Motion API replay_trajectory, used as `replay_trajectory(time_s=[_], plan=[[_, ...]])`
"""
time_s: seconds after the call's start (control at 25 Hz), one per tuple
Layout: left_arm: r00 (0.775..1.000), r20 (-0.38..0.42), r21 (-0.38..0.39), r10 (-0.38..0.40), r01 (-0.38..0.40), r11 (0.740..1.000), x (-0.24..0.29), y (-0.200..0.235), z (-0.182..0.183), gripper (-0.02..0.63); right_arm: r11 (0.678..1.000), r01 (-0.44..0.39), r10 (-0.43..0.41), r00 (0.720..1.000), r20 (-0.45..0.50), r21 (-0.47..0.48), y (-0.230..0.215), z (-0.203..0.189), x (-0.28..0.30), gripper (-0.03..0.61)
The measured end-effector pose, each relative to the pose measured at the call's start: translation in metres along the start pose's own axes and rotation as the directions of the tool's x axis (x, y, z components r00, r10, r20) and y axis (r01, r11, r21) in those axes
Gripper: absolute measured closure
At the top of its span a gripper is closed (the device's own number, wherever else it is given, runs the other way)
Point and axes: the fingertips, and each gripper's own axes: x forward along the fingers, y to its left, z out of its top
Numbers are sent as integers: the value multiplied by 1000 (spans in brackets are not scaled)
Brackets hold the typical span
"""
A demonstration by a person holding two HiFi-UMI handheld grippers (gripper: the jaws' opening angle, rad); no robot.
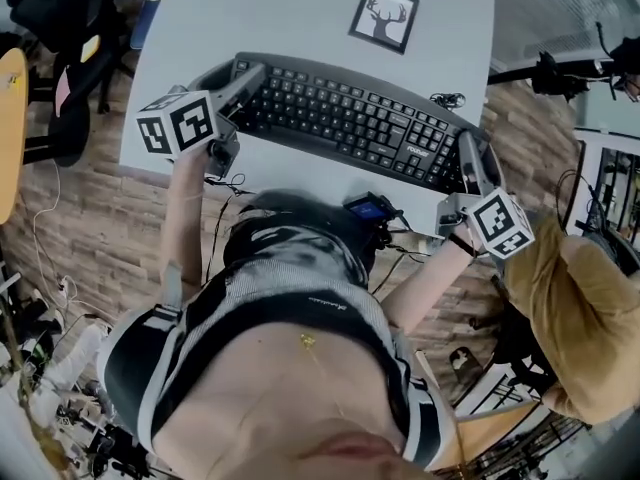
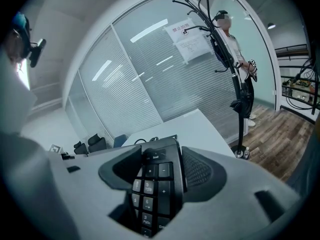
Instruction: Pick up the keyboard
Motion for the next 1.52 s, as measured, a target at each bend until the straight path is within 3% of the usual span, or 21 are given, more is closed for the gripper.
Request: replay_trajectory(time_s=[0.48,0.68,0.88,1.52], plan=[[1000,1,2,-13,13,1000,1,-8,2,391,1000,7,-7,1000,17,-5,1,6,-5,325],[999,26,35,29,-30,999,-2,-2,10,391,1000,7,-7,1000,10,-9,-1,3,-3,325],[1000,-6,11,-3,3,1000,1,-7,2,391,1000,6,-6,1000,7,-3,-1,2,-3,325],[1000,5,18,8,-8,1000,-3,-6,3,391,1000,0,0,1000,9,-1,2,1,-1,325]])
